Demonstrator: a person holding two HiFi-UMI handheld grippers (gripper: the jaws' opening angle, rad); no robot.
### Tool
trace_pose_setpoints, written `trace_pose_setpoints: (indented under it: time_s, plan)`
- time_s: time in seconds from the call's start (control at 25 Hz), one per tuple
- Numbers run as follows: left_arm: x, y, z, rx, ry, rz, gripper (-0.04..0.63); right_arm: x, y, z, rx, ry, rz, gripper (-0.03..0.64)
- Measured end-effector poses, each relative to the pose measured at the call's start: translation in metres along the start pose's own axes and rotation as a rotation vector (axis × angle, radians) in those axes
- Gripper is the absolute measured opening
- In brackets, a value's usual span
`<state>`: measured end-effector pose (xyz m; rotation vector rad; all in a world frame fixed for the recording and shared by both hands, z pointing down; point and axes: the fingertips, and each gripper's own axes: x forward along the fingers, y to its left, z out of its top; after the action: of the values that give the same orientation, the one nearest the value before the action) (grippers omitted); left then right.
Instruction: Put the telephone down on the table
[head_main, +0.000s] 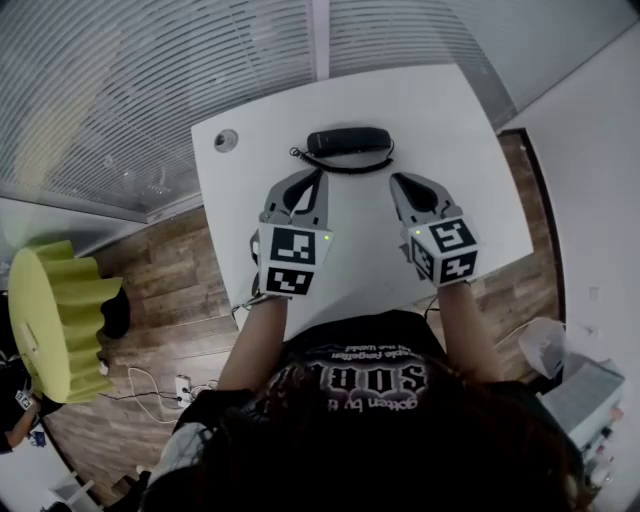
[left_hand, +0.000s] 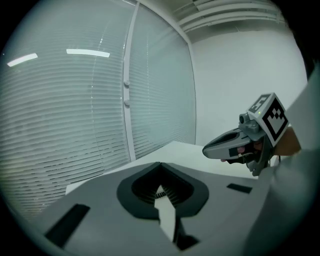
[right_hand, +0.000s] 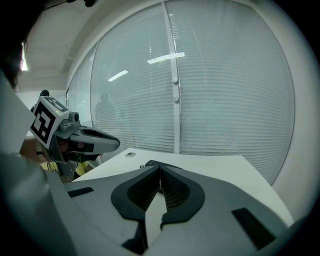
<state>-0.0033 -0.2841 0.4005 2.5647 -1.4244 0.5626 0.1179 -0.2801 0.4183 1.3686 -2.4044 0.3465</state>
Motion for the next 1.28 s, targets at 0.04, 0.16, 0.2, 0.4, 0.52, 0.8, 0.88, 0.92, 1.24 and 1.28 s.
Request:
trace_pose_setpoints:
  time_s: [0.04,0.16,0.2,0.4,0.52,0.8,0.88,0.92,1.24,1.28]
  plan:
    - [-0.002,-0.001,-0.001,-0.005,0.0,0.009,0.003,-0.002,0.003,0.001,0.001,-0.005,-0.005,0.032]
    - [-0.006,-0.004,-0.005,-0.011,0.003,0.024,0.003,-0.004,0.012,0.002,0.001,-0.024,-0.012,0.031]
    - [-0.007,-0.006,-0.007,-0.014,0.004,0.027,0.003,-0.005,0.014,0.002,-0.001,-0.03,-0.011,0.031]
    - [-0.016,-0.004,-0.013,-0.058,0.017,0.068,0.003,-0.012,0.016,0.005,-0.002,-0.066,-0.016,0.029]
    - [-0.02,-0.004,-0.014,-0.06,0.013,0.076,0.003,-0.016,0.011,0.009,0.011,-0.078,-0.037,0.029]
    - [-0.025,0.008,-0.012,-0.072,0.001,0.105,0.003,-0.015,0.019,0.013,-0.012,-0.085,-0.028,0.029]
    - [-0.024,0.009,-0.011,-0.066,-0.004,0.109,0.003,-0.014,0.021,0.014,-0.019,-0.094,-0.021,0.029]
    - [-0.024,0.009,-0.01,-0.068,-0.005,0.107,0.003,-0.014,0.022,0.015,-0.022,-0.095,-0.021,0.029]
    - [-0.02,0.01,-0.012,-0.064,-0.002,0.097,0.003,-0.01,0.023,0.014,-0.03,-0.08,-0.02,0.028]
    - [-0.02,0.01,-0.013,-0.061,0.001,0.095,0.003,-0.01,0.024,0.014,-0.033,-0.078,-0.019,0.029]
